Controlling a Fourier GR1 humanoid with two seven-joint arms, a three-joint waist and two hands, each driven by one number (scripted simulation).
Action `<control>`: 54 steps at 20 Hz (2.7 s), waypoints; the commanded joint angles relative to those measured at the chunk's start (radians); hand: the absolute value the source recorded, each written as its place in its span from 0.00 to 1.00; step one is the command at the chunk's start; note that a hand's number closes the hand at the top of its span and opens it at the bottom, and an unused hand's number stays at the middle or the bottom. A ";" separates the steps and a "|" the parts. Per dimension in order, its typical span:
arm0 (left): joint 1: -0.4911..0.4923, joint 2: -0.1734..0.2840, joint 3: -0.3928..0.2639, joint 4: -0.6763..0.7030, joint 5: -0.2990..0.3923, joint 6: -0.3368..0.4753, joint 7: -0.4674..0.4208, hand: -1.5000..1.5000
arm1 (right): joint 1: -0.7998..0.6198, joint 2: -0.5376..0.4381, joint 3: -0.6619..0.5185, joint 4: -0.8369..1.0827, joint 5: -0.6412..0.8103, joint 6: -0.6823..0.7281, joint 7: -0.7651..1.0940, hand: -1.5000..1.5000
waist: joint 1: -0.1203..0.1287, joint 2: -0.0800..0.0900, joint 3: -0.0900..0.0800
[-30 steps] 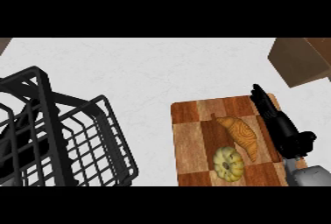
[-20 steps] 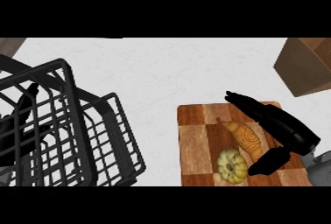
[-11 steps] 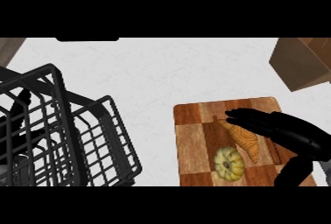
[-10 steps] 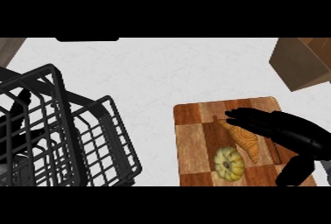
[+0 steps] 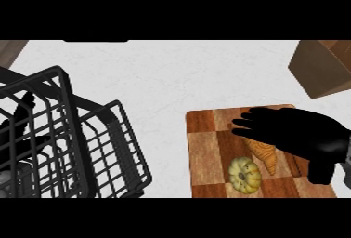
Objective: Pick the squash from the cutting board and place it in the cardboard box
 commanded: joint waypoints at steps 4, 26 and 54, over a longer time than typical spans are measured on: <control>-0.046 -0.038 -0.007 0.092 -0.017 0.005 0.056 0.50 | -0.128 0.092 0.160 -0.050 0.131 0.262 0.227 0.00 | -0.009 0.014 -0.018; -0.007 -0.085 0.064 0.141 -0.039 -0.039 -0.024 0.50 | -0.090 0.369 0.195 0.071 0.252 0.437 0.389 0.00 | -0.018 0.011 -0.015; 0.005 -0.075 0.077 0.131 -0.049 -0.062 -0.030 0.50 | 0.057 0.404 0.368 0.050 0.505 0.273 0.419 1.00 | -0.003 0.014 -0.013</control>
